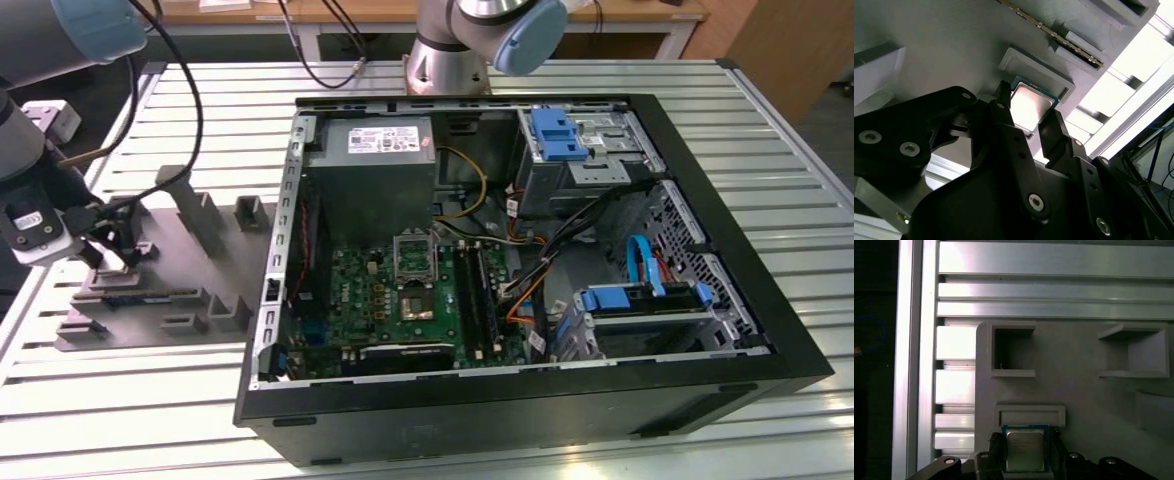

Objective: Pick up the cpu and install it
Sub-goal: 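Pick up the cpu and move it towards the insertion slot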

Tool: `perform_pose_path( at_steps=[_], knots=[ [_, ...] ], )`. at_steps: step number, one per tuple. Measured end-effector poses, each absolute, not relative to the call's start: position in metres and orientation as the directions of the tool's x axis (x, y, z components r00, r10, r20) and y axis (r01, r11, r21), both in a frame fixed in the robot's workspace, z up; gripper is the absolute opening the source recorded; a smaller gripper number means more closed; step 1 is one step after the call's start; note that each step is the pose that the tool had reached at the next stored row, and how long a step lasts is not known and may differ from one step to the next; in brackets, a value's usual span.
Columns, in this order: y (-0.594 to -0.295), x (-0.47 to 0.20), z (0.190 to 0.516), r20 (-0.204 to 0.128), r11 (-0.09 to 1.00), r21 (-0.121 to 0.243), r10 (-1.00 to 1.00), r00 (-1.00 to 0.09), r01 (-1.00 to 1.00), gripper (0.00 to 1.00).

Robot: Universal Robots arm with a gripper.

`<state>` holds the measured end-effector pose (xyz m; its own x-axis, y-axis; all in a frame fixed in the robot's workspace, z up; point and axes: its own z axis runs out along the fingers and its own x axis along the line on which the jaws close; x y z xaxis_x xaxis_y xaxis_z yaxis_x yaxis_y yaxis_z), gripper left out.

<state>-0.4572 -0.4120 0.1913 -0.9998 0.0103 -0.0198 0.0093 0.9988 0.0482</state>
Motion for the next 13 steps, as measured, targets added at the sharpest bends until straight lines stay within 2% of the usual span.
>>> perform_pose_path(
  at_steps=[13],
  knots=[
    [-0.4119, -0.4572, 0.1993, -0.020, 0.999, 0.047, 0.010, -1.000, 0.009, 0.47]
  ],
)
